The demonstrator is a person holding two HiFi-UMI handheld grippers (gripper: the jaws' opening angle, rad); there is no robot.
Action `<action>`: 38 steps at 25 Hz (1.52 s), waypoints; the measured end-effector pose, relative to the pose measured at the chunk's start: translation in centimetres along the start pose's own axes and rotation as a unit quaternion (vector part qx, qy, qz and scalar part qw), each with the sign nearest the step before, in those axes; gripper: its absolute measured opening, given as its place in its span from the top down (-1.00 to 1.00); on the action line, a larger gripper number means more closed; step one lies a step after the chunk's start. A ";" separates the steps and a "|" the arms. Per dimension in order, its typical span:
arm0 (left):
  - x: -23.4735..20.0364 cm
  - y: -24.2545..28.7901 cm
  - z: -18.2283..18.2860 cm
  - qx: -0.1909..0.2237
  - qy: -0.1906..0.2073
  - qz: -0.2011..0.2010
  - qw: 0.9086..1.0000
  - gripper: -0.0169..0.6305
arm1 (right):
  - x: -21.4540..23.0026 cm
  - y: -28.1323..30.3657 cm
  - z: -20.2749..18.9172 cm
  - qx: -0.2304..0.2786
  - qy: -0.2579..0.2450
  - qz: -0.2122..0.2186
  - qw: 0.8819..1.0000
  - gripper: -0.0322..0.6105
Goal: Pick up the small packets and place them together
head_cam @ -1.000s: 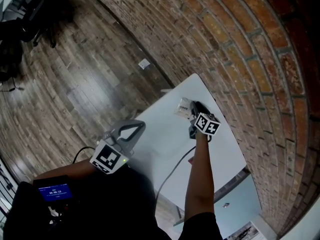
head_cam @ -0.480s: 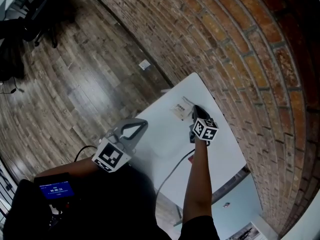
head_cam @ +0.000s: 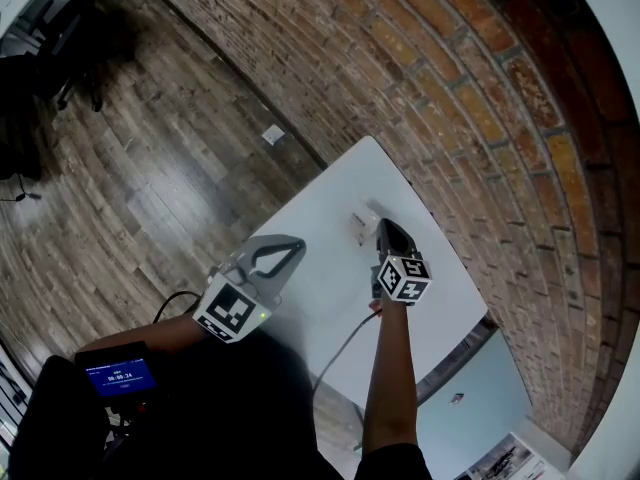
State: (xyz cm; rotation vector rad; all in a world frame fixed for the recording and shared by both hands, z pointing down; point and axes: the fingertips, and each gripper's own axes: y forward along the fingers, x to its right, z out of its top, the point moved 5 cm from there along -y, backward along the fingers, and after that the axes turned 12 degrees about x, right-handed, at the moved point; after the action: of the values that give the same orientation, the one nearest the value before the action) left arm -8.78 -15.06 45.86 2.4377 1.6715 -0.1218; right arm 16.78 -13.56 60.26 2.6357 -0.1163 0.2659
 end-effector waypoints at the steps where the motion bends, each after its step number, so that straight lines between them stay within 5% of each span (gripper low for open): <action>1: 0.7 0.2 0.3 0.005 0.006 -0.002 1.000 0.95 | -0.1 -1.1 -0.1 0.003 -0.001 0.001 1.000 0.89; 17: 10.9 2.9 2.5 0.048 0.028 -0.064 0.996 0.95 | 0.2 -12.4 -1.3 0.052 0.083 -0.017 0.995 0.89; 26: 13.8 1.8 2.1 0.050 0.026 -0.011 0.998 0.95 | 0.9 -16.4 -5.0 0.045 0.099 -0.004 0.994 0.89; 38: 14.3 -0.4 0.1 0.025 0.015 0.058 0.998 0.95 | 0.9 -13.2 -9.4 -0.003 0.125 0.054 0.991 0.88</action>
State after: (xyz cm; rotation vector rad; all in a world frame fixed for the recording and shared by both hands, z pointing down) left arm -3.92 -1.84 43.27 2.5791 1.5509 -0.1124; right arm 17.84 2.47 62.46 2.5692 -0.1764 0.6276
